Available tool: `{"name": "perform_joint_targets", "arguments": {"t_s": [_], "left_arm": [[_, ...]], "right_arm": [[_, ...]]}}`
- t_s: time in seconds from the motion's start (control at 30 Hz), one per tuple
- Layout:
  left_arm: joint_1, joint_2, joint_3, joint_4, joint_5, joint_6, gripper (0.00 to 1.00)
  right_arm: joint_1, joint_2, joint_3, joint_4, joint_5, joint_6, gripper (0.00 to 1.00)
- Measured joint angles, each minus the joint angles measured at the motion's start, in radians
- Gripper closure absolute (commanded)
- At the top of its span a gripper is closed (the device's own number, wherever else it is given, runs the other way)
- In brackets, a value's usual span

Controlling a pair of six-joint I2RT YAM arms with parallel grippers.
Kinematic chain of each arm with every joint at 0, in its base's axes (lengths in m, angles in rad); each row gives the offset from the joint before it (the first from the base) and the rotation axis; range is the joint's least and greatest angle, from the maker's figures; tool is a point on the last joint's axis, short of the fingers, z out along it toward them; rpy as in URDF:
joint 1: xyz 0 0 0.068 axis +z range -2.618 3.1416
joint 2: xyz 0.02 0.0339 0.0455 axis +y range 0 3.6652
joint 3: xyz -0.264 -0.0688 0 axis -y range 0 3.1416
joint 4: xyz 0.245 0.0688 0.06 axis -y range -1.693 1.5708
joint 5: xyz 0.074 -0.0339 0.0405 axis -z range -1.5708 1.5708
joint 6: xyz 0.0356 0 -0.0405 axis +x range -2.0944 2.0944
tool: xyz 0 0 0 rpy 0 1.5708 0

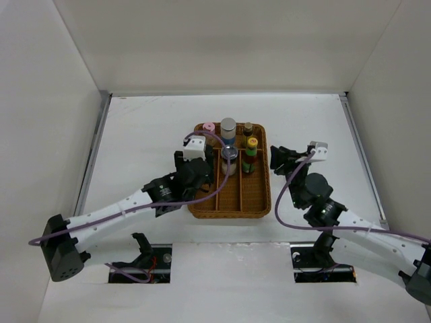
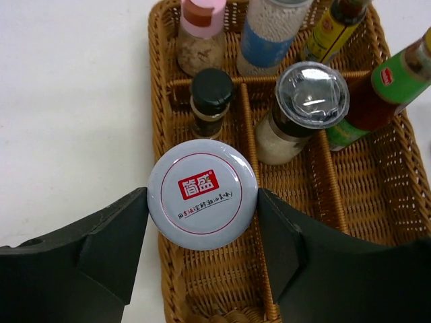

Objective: Organize the condiment bottles

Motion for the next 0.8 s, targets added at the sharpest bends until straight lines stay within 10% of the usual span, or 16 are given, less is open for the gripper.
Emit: {"name": "perform_joint_targets", "arguments": {"t_s": [0.13, 0.33, 0.47, 0.8], "left_arm": [[-0.010, 0.078, -0.015, 0.064, 0.012, 0.005, 0.65], [-0.016, 0.159, -0.085, 0.152, 0.027, 0.010, 0.64], [-0.015, 0.185, -0.132, 0.196, 0.031, 0.013, 0.61], [0.002, 0.175, -0.219, 0.354, 0.027, 0.034, 0.26]], "right_arm": [[0.000, -0.078, 0.000, -0.035, 0.068, 0.009, 0.69], [-0.035, -0.125, 0.002, -0.135, 0.167, 0.018, 0.28], [-0.101, -0.054, 0.006, -0.225, 0.184, 0.019, 0.18], [-0.251, 0.047, 0.020, -0.431, 0.208, 0.076, 0.12]]}}
